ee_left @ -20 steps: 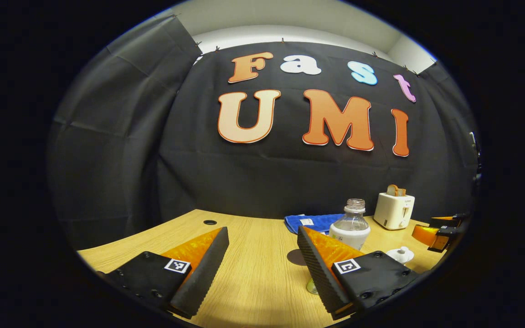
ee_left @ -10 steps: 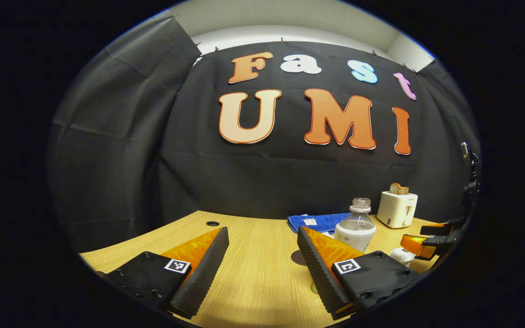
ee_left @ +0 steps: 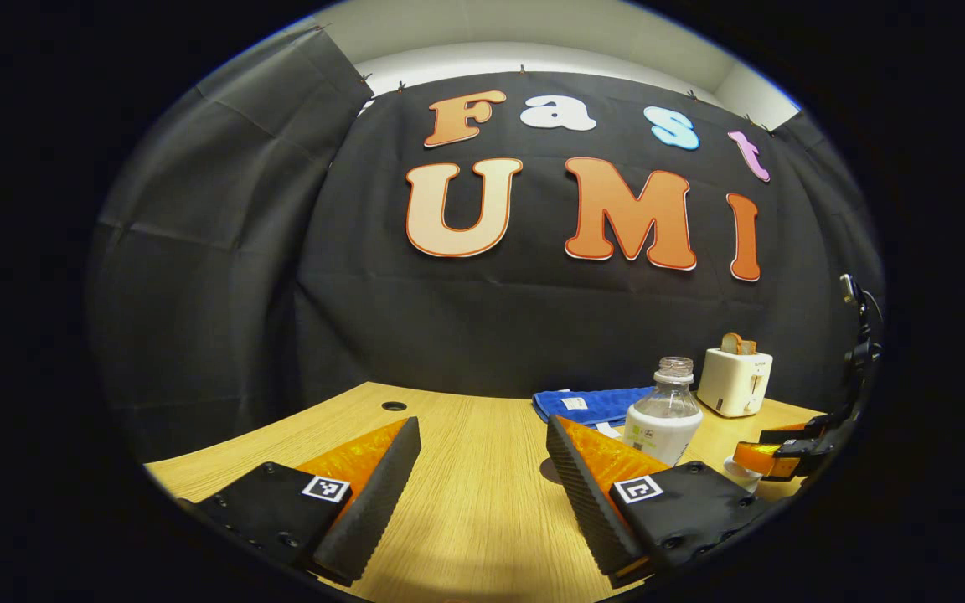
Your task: Open the teacup lid with one hand, grasp the water bottle and pour water into the teacup with the other hand; after pouring, place the water bottle on the coaster and then close the teacup lid.
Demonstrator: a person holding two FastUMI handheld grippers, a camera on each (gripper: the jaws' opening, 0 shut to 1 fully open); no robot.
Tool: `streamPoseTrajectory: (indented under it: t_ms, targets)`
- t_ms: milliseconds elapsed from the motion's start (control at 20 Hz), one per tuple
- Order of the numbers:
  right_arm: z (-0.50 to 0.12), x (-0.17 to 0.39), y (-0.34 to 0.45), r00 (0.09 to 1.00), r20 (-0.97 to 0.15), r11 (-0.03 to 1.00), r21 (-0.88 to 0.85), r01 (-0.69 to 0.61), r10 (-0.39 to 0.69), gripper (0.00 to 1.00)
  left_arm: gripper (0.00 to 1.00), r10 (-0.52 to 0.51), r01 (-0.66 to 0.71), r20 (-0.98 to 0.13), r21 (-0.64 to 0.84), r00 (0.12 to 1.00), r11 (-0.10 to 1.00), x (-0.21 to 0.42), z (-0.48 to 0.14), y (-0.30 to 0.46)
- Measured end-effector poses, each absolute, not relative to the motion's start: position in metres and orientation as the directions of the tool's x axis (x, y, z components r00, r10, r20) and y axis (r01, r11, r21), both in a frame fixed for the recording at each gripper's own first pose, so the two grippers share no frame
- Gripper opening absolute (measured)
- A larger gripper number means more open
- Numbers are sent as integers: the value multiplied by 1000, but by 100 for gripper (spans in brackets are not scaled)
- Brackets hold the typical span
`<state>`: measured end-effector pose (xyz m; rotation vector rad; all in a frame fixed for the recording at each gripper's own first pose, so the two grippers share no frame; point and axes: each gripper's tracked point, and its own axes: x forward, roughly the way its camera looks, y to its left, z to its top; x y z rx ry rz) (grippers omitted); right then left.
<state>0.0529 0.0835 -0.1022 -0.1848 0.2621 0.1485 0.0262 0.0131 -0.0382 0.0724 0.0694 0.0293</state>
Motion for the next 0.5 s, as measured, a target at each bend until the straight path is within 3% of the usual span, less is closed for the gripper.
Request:
streamPoseTrajectory:
  t_ms: [150,250,500]
  targets:
    - [-102,52,84,955,-266,972,-153,-176,131,48,99,33,-28,-67,76,997,997,25,-38,13]
    - [-102,53,83,955,-268,973,-156,-173,127,31,99,34,-29,-61,79,998,996,25,-35,14]
    - [-100,52,81,956,-268,972,-164,-170,122,19,99,36,-32,-62,74,997,997,24,-36,15]
